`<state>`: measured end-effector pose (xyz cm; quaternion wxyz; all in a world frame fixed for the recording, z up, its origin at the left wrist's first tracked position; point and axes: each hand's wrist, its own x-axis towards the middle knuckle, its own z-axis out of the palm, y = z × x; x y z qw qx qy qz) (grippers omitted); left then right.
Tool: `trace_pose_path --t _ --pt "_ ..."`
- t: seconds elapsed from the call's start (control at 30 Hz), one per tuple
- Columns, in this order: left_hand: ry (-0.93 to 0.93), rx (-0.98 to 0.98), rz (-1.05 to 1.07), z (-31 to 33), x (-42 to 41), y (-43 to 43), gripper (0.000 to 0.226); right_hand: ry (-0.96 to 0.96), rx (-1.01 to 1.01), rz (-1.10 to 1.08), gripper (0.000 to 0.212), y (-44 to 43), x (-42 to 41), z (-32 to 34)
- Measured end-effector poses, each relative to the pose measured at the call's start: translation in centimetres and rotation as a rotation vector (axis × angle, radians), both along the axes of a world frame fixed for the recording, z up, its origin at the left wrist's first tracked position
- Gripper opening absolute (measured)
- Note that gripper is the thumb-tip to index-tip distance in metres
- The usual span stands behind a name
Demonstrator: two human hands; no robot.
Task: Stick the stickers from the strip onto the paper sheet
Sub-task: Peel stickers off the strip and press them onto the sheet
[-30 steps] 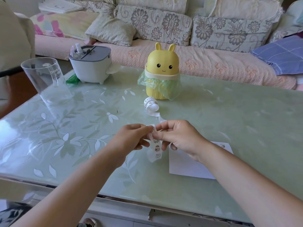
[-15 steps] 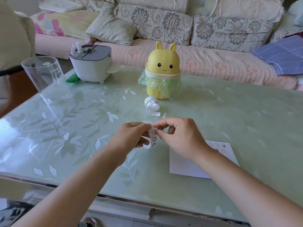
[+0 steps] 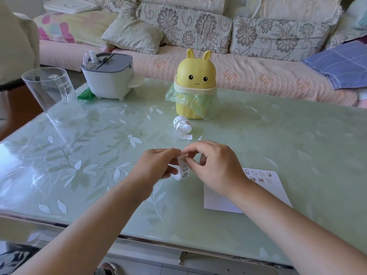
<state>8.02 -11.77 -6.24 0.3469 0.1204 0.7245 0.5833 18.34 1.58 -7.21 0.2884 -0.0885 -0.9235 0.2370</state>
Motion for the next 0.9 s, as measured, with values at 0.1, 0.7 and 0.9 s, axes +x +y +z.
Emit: trace_pose_path --t 0.1,0.7,0.9 --pt "-0.016 -0.008 -0.02 0.0 -0.2 0.0 0.022 -0.017 -0.023 -0.009 0.017 0.2 0.0 -0.1" --pt "0.962 -0.549 -0.078 -1.4 0.2 1.3 0.034 -0.191 -0.508 -0.047 0.012 1.4 1.0 0.4" --pt "1.154 -0.374 -0.138 -1.9 1.1 2.7 0.029 -0.282 -0.746 -0.136 0.007 3.5 2.7 1.0"
